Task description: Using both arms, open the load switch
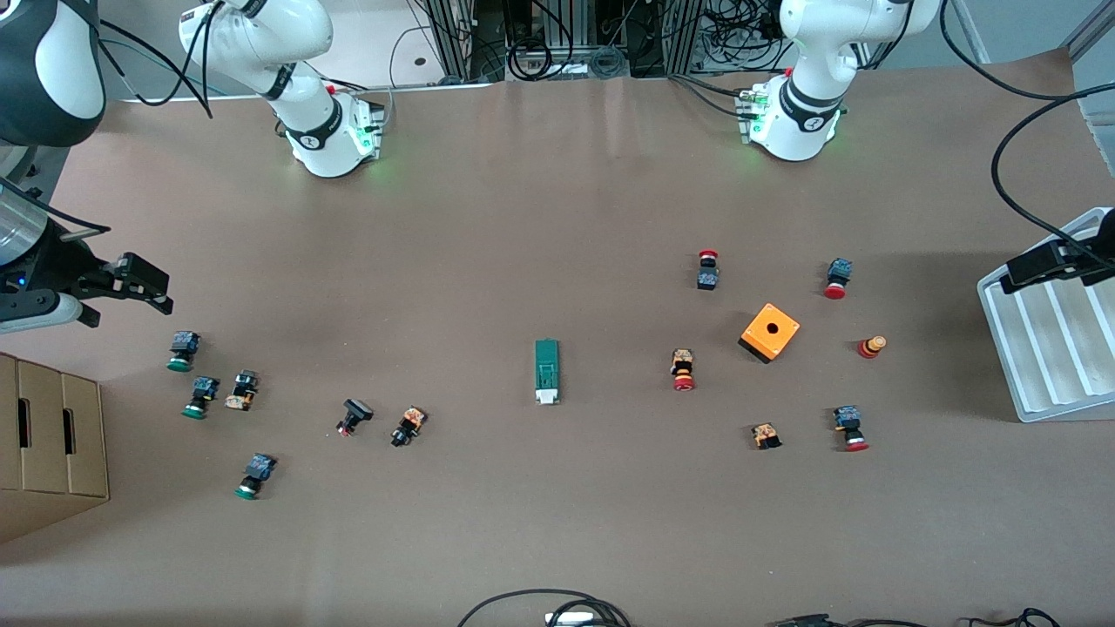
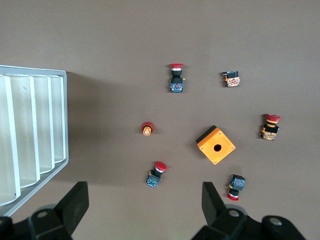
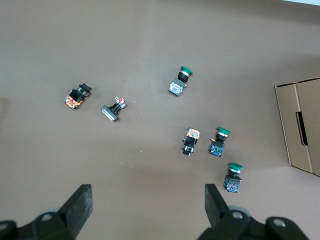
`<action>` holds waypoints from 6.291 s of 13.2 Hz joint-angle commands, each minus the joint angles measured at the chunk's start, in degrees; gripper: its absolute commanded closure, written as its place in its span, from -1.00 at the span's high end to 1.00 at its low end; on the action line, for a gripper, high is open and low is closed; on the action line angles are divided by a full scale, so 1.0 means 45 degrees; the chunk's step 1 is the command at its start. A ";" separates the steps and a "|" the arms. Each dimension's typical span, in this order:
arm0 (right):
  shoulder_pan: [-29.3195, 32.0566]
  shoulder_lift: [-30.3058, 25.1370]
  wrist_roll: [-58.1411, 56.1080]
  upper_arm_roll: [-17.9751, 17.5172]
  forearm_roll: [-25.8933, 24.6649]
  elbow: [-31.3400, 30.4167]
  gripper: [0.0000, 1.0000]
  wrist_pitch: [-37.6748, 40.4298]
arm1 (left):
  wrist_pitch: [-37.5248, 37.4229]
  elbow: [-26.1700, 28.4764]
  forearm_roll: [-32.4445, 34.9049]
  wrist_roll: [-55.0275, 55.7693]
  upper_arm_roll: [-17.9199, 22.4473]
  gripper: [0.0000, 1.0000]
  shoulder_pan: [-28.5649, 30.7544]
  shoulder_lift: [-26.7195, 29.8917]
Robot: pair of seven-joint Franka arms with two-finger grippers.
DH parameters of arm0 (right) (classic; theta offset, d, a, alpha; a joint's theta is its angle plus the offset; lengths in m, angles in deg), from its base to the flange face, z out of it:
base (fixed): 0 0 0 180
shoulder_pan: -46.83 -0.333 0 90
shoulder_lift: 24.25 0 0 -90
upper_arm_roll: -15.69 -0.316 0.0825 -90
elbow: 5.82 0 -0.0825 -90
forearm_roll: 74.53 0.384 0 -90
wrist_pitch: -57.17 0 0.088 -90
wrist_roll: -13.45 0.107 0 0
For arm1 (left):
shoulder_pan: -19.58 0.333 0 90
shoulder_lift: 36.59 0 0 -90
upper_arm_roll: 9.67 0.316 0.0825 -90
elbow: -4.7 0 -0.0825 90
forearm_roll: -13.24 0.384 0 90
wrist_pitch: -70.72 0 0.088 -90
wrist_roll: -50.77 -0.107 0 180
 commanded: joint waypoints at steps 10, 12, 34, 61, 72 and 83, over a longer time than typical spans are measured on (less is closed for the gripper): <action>-0.0036 0.0075 0.0164 0.0005 -0.0300 0.0227 1.00 -0.0079 | 0.0246 0.0054 0.0027 0.0282 -0.0059 1.00 0.0078 -0.0010; -0.0055 0.0056 0.0164 0.0005 -0.0280 0.0227 1.00 -0.0079 | 0.0226 -0.0004 0.0066 0.0166 -0.0059 1.00 0.0078 -0.0030; -0.0055 0.0016 0.0203 -0.0112 -0.0202 0.0266 1.00 0.0018 | 0.2706 -0.0122 0.1116 0.4511 -0.4394 1.00 -0.2105 0.1299; -0.0036 0.0230 0.0028 -0.0092 -0.0338 0.0227 1.00 -0.0452 | 0.3175 0.1753 1.4981 2.4227 -0.6483 0.99 -1.1153 -0.4186; -0.0913 0.2825 0.0202 -0.0190 0.0732 0.0926 1.00 -0.0782 | 0.4367 0.2786 2.1232 2.9611 -0.6563 0.96 -1.0762 -0.6395; -0.3568 0.6167 1.0076 -0.0405 0.3136 0.3703 1.00 -0.1539 | 0.4328 0.2827 2.3618 3.1334 -0.6466 0.98 -1.0333 -0.8816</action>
